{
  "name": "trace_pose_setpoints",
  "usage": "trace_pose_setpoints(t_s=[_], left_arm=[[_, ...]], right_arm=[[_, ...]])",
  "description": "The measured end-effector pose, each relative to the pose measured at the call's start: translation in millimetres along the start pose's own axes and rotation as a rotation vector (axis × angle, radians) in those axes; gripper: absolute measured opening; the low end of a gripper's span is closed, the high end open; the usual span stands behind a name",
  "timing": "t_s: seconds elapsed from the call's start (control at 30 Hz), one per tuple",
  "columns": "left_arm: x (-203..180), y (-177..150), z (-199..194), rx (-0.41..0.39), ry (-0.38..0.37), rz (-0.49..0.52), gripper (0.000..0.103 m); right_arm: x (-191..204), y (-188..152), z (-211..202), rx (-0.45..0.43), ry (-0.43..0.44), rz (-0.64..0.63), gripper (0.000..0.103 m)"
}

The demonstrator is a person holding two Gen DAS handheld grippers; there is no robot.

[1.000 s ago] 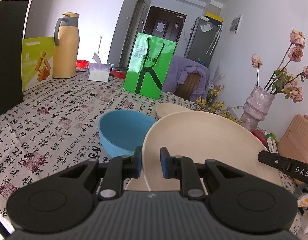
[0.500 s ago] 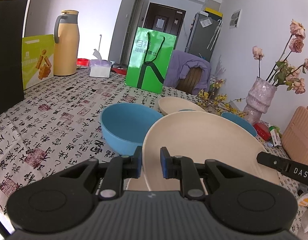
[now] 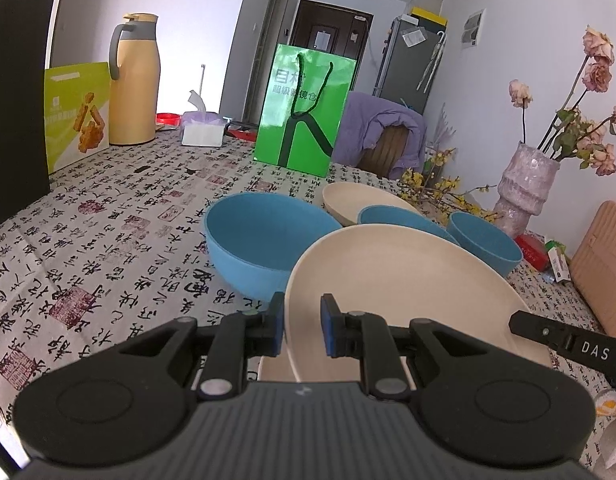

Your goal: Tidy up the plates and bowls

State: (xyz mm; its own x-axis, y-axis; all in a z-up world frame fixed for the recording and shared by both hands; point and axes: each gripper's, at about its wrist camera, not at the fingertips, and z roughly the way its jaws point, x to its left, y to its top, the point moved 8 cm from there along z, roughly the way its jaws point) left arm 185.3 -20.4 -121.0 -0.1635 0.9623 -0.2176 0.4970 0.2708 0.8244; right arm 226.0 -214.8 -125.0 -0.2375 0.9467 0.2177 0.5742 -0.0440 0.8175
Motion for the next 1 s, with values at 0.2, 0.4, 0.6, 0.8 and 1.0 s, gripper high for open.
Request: trace_pose_setpoints(t_s=[0.2,0.4,0.6,0.8,1.0], left_arm=[[1.8,-5.3,5.0,0.014,0.001,-0.002,0.018],[3.7,-10.2,10.4,0.027,0.007,-0.001,0.018],[5.4,-13.9,15.3,0.040,0.009,-0.003,0.018],[5.6,-16.7,18.3,0.044,0.009,-0.001,0.018],[6.6,-20.0,22.5,0.050,0.009,0.000,0.018]], right_arm=[[-1.9,-5.6,6.4,0.014,-0.001,0.002,0.008],[-3.0,-10.3,11.8,0.027,0.001,0.004,0.008],[-4.0,-14.4,17.9,0.040,-0.001,0.004,0.008],[-6.2,-17.3,23.4,0.052,-0.002,0.006,0.008],[-7.8,-20.6,28.6,0.059,-0.004,0.002,0.008]])
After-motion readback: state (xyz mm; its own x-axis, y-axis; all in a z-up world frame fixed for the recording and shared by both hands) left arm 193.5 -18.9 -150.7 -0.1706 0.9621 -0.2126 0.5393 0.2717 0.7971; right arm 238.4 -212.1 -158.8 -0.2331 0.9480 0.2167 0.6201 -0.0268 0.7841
